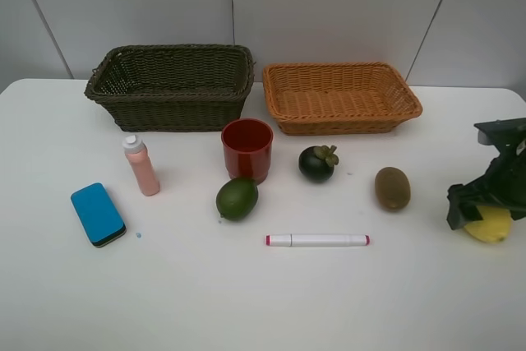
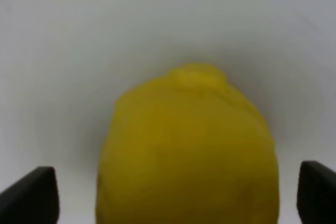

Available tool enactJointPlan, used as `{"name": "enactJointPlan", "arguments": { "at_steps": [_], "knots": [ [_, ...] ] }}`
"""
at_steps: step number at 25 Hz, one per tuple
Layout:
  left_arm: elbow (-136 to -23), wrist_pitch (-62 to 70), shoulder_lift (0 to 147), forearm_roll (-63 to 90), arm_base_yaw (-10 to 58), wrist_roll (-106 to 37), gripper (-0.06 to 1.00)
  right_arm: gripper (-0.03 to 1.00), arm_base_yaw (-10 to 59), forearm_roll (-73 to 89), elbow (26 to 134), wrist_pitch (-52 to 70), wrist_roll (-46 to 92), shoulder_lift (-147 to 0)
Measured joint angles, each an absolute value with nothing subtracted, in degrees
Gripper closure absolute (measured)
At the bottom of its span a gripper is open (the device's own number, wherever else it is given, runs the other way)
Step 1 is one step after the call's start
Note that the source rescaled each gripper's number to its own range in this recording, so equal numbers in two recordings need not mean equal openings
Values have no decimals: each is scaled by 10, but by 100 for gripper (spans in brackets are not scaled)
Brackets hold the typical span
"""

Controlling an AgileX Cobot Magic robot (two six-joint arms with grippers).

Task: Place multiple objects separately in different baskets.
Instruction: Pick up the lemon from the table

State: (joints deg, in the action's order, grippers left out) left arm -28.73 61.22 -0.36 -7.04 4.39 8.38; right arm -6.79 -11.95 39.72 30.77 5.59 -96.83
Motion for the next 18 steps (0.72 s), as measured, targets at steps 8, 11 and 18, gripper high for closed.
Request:
{"name": "enactJointPlan", "arguments": {
  "at_steps": [8, 11, 18],
  "knots": [
    [-287, 612, -4, -70, 44, 84, -6, 41, -70, -110, 397, 308, 55, -968],
    [-287, 612, -4, -70, 44, 84, -6, 40, -71, -99, 397, 310, 56, -968],
    [-287, 612, -4, -70, 44, 84, -6, 40, -71, -91, 398, 312, 56, -968]
  ]
}}
